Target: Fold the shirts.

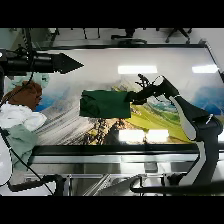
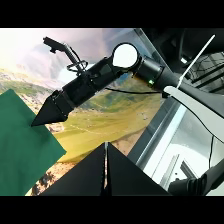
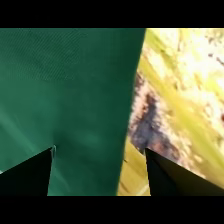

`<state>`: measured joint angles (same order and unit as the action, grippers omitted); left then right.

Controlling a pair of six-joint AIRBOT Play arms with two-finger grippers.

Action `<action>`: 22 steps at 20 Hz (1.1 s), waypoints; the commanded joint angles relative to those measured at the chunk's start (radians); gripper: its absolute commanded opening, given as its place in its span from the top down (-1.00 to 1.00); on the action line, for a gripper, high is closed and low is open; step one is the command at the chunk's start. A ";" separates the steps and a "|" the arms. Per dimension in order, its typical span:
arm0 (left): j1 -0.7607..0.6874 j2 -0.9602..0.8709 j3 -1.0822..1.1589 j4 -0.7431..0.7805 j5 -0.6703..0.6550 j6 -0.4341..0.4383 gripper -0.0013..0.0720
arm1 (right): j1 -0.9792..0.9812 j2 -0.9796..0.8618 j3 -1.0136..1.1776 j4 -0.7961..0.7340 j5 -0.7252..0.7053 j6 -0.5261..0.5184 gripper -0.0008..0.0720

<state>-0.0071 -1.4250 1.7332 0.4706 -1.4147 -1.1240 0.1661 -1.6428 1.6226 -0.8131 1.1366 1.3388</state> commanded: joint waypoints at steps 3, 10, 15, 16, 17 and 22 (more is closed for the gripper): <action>0.000 0.000 0.000 0.001 0.000 0.000 0.92 | 0.002 -0.045 0.005 0.253 0.032 -0.193 0.93; 0.000 0.000 0.000 0.000 0.000 0.001 0.92 | -0.189 0.162 0.330 0.436 0.060 -0.189 0.93; 0.000 0.000 0.000 0.000 0.000 0.001 0.92 | -0.412 0.283 0.388 0.381 -0.005 -0.048 0.93; 0.000 0.000 0.000 0.000 0.000 0.001 0.92 | -0.464 0.293 0.388 0.345 -0.011 -0.024 0.93; 0.000 0.000 0.000 0.000 0.000 0.001 0.92 | -0.515 0.297 0.388 0.307 -0.012 -0.003 0.93; -0.001 -0.002 0.000 0.005 0.000 0.010 0.93 | -0.706 0.316 0.383 -0.138 0.072 0.265 0.94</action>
<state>-0.0071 -1.4258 1.7332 0.4713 -1.4147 -1.1206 -0.4423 -1.3468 2.0045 -0.6811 1.1595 1.4479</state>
